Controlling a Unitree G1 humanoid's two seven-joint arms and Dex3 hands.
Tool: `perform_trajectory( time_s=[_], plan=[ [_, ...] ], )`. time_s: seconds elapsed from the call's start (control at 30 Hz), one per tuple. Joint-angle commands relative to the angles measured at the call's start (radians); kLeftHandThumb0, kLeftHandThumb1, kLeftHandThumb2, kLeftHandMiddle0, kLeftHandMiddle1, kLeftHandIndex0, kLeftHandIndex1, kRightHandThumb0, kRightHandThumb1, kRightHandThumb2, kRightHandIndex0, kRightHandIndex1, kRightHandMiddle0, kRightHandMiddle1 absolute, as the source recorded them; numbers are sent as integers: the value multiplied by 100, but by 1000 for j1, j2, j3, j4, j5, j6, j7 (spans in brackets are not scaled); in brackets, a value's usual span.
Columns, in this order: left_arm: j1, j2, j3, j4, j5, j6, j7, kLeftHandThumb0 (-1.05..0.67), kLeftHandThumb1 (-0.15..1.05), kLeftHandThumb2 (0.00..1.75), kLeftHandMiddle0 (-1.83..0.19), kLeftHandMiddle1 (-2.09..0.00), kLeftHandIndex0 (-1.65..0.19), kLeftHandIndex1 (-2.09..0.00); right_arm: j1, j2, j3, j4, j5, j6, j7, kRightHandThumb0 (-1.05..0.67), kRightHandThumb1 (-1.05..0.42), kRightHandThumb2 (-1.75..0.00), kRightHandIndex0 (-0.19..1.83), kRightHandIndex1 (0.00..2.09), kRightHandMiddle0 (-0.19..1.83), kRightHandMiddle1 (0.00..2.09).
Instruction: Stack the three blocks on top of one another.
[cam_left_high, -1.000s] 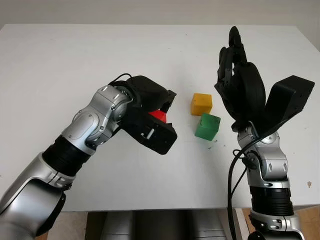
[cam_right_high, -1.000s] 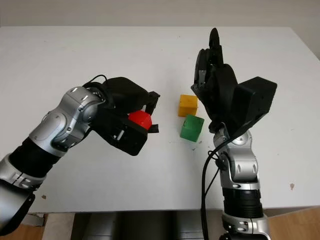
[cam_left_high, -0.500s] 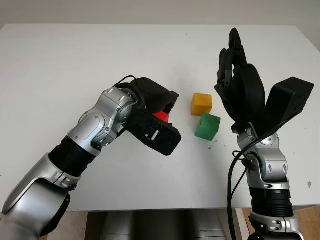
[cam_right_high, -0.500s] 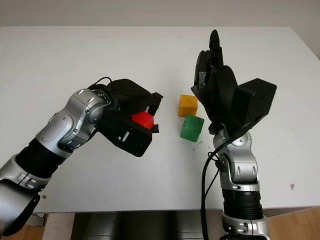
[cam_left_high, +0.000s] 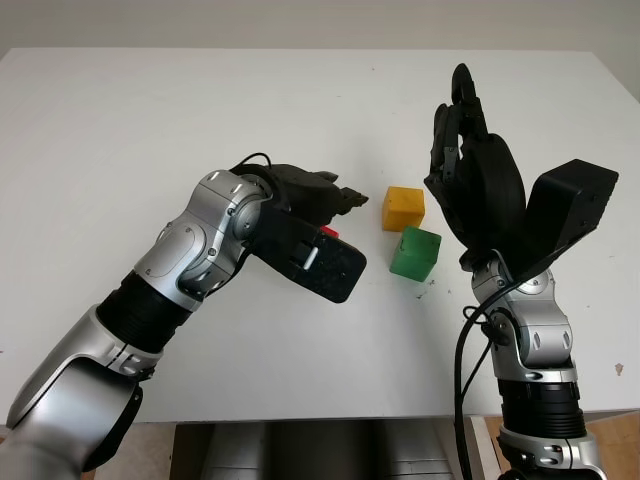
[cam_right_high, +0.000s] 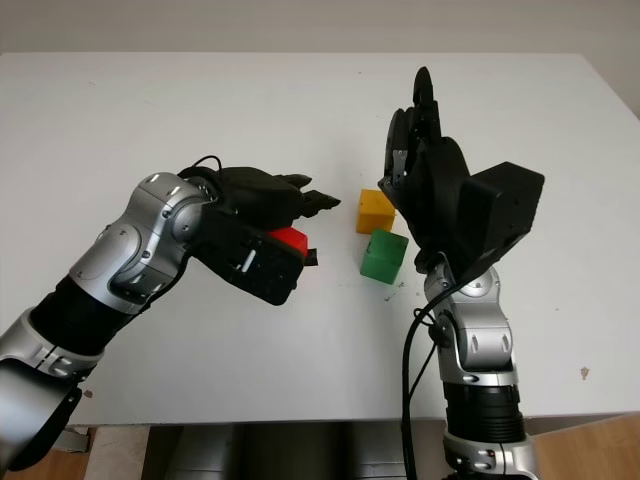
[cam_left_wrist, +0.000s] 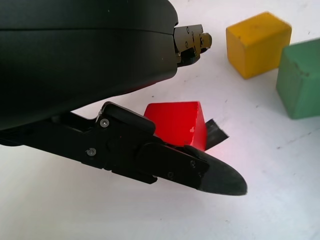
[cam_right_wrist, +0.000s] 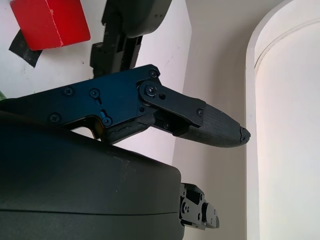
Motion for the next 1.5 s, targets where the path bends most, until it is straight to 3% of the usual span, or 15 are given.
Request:
perform_trajectory(
  time_s=[0.0, 0.23, 0.37, 0.43, 0.5, 0.57, 0.63, 0.73, 0.8, 0.9, 0.97, 1.1, 1.2, 1.37, 1.47],
  plan=[
    [-1, 16, 35, -33, -20, 13, -5, -98, 105, 8, 19, 0, 19, 0, 8, -2, -3, -20, -3, -10, 3, -65, -105, -80, -19, 0, -19, 0],
    [31, 84, 137, -115, -89, 37, 33, -105, 105, 12, 19, 0, 19, 0, 11, -4, -7, -18, 2, -10, 9, -65, -105, -81, -19, 0, -19, 0],
    [75, 115, 282, -219, -218, 142, 19, -105, 105, 21, 19, 0, 19, 0, 0, -26, -15, -15, -7, -23, 22, -63, -105, -76, -19, 0, -19, 0],
    [119, 119, 359, -282, -286, 203, 33, -105, 105, 29, 19, 0, 19, 0, -20, -37, -30, -26, -2, 9, 15, -62, -105, -61, -19, 0, -19, 0],
    [193, 104, 441, -340, -355, 219, 94, -101, 105, 51, 19, 0, 19, 0, -43, -69, -33, -29, -26, 33, 10, -63, -105, -36, -19, 0, -17, 2],
    [270, 59, 528, -387, -434, 251, 173, -92, 105, 57, 19, 0, 19, 0, -70, -123, -27, 2, -72, -6, 30, -62, -104, -18, -11, 5, -8, 7],
    [337, 21, 586, -417, -482, 266, 262, -88, 105, 58, 19, 0, 19, 0, -110, -177, -31, 41, -91, -22, 70, -58, -102, -11, -5, 8, -3, 10],
    [400, -19, 621, -428, -520, 239, 389, -83, 105, 61, 19, 0, 19, 0, -164, -231, -45, 91, -83, -11, 125, -52, -99, -6, 1, 11, 1, 14],
    [457, -90, 655, -405, -544, 178, 534, -78, 105, 58, 19, 0, 19, -1, -232, -295, -46, 166, -94, -7, 175, -45, -92, -3, 5, 13, 4, 18],
    [505, -134, 671, -360, -591, 94, 643, -74, 105, 57, 19, -2, 18, -2, -301, -373, -26, 284, -143, -76, 228, -46, -83, -4, 13, 15, -7, 57],
    [525, -140, 671, -329, -615, 54, 679, -73, 105, 56, 18, -3, 17, -3, -341, -426, 5, 376, -209, -167, 246, -49, -80, -4, 19, 17, -6, 66],
    [558, -152, 661, -270, -653, -9, 729, -69, 105, 59, 16, -5, 14, -5, -423, -506, 65, 522, -309, -293, 290, -43, -68, -5, 34, 16, 27, 41],
    [569, -152, 653, -244, -673, -36, 746, -68, 105, 61, 16, -5, 14, -5, -457, -540, 94, 600, -353, -409, 307, -40, -63, -5, 41, 14, 41, 26],
    [580, -167, 669, -216, -749, -62, 753, -73, 105, 61, 15, -6, 12, -6, -533, -648, 230, 677, -600, -614, 261, -54, -63, -6, 47, 13, 49, 19],
    [587, -164, 675, -198, -782, -89, 757, -77, 105, 62, 14, -6, 12, -6, -586, -687, 301, 725, -725, -732, 218, -53, -65, -6, 48, 11, 50, 15]
  ],
)
